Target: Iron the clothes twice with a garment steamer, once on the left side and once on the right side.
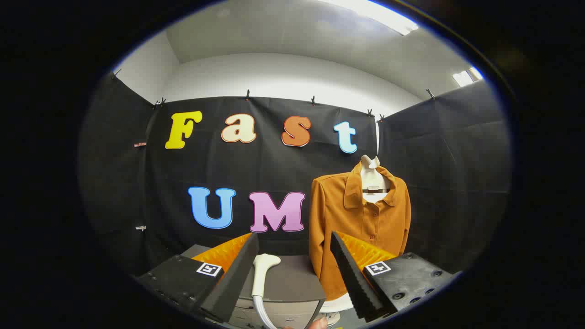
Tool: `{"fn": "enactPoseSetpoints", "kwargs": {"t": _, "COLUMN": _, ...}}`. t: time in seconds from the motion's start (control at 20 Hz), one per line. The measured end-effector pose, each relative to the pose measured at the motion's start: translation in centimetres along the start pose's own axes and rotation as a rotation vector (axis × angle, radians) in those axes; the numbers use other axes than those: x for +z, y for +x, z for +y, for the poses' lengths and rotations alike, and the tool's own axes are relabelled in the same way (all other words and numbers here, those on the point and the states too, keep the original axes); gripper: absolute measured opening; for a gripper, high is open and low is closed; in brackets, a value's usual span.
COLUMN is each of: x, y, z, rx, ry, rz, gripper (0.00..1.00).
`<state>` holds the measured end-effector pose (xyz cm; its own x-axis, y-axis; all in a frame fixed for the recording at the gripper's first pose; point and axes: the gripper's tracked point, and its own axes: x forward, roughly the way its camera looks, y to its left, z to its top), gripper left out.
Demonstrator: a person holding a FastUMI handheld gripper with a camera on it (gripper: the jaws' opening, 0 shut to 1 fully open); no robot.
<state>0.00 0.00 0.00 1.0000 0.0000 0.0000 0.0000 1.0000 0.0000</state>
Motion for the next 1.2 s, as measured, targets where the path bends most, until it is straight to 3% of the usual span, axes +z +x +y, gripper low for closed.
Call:
{"fn": "enactPoseSetpoints", "kwargs": {"t": 0.9, "x": -0.6, "y": -0.8, "z": 2.0, "rx": 0.028, "ry": 0.007, "rz": 0.015, "gripper": 0.98}}
{"fn": "enactPoseSetpoints", "kwargs": {"t": 1.2, "x": -4.1, "y": 0.6, "z": 4.0, "rx": 0.063, "ry": 0.028, "rz": 0.104, "gripper": 0.97}}
